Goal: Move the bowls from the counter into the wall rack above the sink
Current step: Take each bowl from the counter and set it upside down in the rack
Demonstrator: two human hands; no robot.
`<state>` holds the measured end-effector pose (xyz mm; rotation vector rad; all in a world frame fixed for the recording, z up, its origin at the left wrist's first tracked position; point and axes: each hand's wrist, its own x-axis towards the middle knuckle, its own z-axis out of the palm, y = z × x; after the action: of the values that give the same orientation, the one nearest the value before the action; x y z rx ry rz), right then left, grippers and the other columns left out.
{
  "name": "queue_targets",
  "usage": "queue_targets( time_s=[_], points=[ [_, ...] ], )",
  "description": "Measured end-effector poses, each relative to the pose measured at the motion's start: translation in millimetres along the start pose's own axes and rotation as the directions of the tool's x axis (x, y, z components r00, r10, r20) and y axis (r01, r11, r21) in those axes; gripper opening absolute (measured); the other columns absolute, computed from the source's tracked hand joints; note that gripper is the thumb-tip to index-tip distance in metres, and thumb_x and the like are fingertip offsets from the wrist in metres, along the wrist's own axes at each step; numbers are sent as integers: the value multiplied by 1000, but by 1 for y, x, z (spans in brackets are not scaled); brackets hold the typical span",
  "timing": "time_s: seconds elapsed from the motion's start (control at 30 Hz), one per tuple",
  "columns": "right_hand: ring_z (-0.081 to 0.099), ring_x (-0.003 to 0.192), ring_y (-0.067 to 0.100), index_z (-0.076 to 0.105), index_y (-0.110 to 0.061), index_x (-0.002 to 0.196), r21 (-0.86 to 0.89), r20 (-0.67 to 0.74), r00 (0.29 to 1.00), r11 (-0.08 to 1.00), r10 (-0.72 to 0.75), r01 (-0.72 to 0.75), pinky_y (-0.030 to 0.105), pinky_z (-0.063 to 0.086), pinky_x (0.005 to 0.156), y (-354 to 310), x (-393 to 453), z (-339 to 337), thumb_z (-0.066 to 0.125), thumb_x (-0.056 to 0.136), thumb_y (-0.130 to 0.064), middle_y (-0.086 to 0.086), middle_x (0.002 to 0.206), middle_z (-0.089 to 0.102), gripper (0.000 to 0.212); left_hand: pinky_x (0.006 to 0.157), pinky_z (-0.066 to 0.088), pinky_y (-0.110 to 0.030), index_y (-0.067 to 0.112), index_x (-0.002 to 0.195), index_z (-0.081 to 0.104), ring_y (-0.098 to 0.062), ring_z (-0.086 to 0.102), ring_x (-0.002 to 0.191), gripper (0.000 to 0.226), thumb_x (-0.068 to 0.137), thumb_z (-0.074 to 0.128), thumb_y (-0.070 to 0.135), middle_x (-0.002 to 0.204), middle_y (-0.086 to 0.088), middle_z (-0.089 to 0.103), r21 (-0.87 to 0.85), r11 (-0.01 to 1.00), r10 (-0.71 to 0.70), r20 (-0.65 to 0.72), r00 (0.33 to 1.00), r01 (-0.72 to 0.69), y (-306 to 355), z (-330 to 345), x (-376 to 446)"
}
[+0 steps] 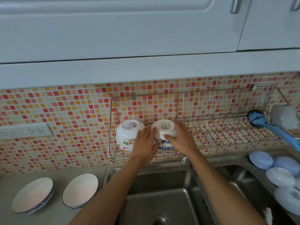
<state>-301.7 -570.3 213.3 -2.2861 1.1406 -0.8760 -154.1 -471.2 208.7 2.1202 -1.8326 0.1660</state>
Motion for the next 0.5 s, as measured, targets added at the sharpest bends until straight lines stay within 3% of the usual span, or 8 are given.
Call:
queue_targets(
  time_s=[0.13,0.3,0.4,0.5],
  points=[
    [42,133,20,35,-27,144,16,-20,1000,1000,5,-5,40,43,105,5,3,2,77,77,-43,-4,148,39,81,114,-8,-33,20,152,13,-19,5,148,63,99,22,53,160,-3,12,-28,999,41,17,999,-41,4,5,19],
    [48,128,22,37,-22,145,1,-73,997,1000,15,-15,36,46,102,9,2,5,72,85,-32,-1,147,43,70,117,-6,-35,17,152,6,-19,-2,148,58,102,31,34,161,-2,6,9,999,51,11,999,-51,0,9,27],
    [42,135,22,36,-23,146,-65,-92,996,998,-6,0,36,42,105,7,-2,5,65,89,-35,-2,153,37,65,117,-5,-38,17,152,9,-20,-2,148,57,102,31,32,161,-3,7,41,999,19,-94,995,-15,-8,5,20],
    [29,144,19,31,-26,148,-169,-35,999,985,-28,22,39,36,110,5,-5,4,60,89,-47,-4,159,26,69,113,-15,-38,18,152,3,-21,-12,146,58,102,23,40,161,-4,-4,71,996,-51,-128,990,61,-26,2,7]
  ],
)
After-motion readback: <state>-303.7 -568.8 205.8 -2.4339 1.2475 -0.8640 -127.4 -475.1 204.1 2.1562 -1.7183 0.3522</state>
